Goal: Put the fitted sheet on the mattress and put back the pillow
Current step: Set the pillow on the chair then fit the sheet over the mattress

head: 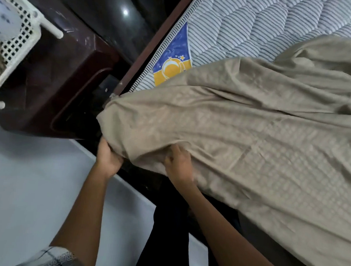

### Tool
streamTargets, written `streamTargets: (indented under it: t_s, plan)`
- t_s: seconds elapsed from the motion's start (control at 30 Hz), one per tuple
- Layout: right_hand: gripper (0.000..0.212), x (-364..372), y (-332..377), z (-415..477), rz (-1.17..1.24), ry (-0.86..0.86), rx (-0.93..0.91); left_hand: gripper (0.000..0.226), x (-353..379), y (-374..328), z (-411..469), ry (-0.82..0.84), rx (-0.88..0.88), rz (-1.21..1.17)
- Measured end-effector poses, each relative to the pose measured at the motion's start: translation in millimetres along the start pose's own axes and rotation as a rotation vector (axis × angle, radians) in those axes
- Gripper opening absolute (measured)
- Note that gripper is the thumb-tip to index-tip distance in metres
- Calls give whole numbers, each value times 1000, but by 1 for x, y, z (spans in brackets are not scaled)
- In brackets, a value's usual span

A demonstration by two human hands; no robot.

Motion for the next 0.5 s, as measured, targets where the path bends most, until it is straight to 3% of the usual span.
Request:
streamTargets:
  t_s: [0.07,0.13,0.23,0.3,0.33,0.4,0.5]
  plan:
    - [25,3,19,-5,-204,-135,-68,38,-25,-10,-5,-57,23,-156]
    - [21,13,28,-7,-290,-94,-121,31,-50,-21,-11,-153,87,-263]
    - [48,49,29,-11,-212,270,-174,30,-87,-17,-18,-392,93,-359]
    - [49,53,26,-13,-84,396,-178,33,-116,-6,-21,-705,6,-158]
    - [46,46,21,-10,-28,391,-165,40,-126,-3,-21,-868,-55,86]
    - [43,33,15,-6,51,328,-139,50,-127,-13,-18,-1014,-99,554]
    - [27,0,-3,7,100,153,-75,49,-69,-41,-4,-1034,216,676]
Point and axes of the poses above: each hand's wrist, its own z-axis towards the middle knuckle, its own x-axis out of the palm, y = z × x, the point moved 7 cm from there along z, towards the middle knuckle, and after that the axes turned 3 degrees about z, right-handed, at the moved point
